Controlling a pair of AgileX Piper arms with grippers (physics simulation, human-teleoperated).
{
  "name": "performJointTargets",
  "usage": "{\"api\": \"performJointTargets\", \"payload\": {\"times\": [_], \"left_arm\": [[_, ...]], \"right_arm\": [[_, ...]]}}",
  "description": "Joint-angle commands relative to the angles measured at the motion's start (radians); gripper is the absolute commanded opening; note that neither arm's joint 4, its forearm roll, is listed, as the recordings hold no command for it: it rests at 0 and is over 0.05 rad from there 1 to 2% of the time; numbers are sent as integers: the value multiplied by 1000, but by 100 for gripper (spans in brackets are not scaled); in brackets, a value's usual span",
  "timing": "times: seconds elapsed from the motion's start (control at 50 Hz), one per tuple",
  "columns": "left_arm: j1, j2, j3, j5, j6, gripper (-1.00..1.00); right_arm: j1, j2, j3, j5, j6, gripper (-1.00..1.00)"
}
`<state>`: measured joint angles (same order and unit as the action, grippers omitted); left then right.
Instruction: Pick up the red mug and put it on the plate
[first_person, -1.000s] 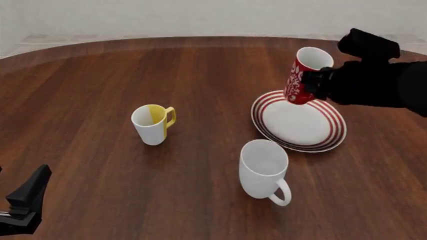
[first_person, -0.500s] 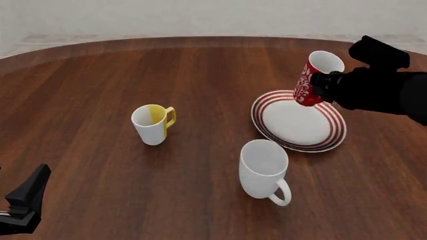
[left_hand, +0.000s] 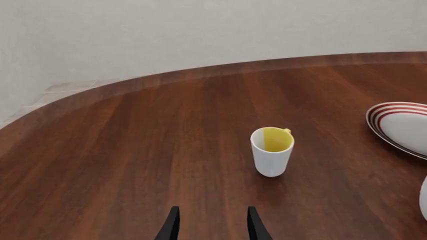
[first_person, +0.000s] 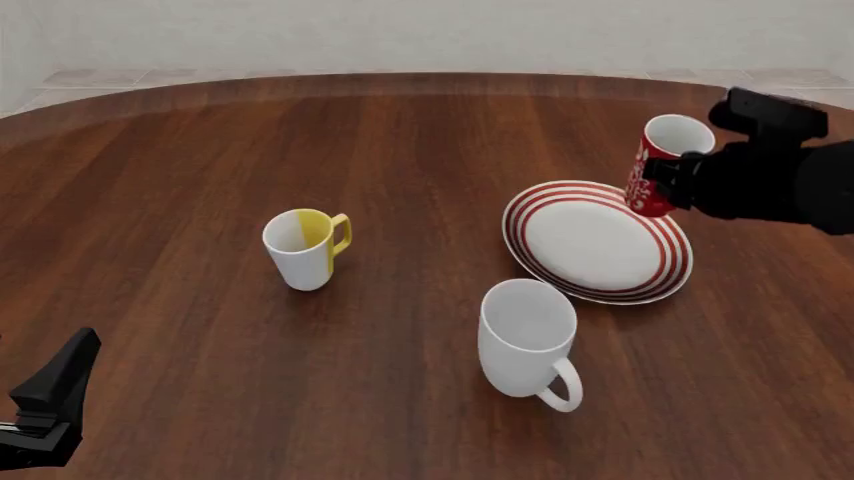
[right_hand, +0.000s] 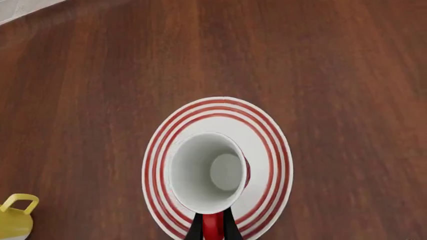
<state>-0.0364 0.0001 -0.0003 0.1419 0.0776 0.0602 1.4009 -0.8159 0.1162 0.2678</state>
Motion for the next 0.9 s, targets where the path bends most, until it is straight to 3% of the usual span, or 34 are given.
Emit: {"api": "performJointTargets", "payload": {"times": [0.02, 0.18, 0.22, 0.34, 0.46, 0.5, 0.72, 0.82, 0.9], "left_arm": [[2, 0, 0, 2, 0, 100], [0, 0, 0, 4, -2, 100], [0, 0, 0, 6, -2, 100], [1, 0, 0, 7, -1, 100], [2, 0, 0, 8, -3, 100], [4, 0, 0, 8, -1, 100], [4, 0, 0, 7, 3, 100], [4, 0, 0, 7, 4, 100], [2, 0, 0, 6, 6, 100]], "right_arm": [[-11, 15, 15, -20, -20, -100], [-11, 36, 33, -47, -44, -100], [-32, 39, 28, -48, -91, -100], [-20, 34, 37, -55, -87, -100], [10, 51, 44, -68, -9, -100], [7, 56, 47, -74, -16, -100], [97, 33, 85, -98, 61, -100], [147, 17, 113, -124, 132, -100], [158, 10, 117, -125, 138, -100]]}}
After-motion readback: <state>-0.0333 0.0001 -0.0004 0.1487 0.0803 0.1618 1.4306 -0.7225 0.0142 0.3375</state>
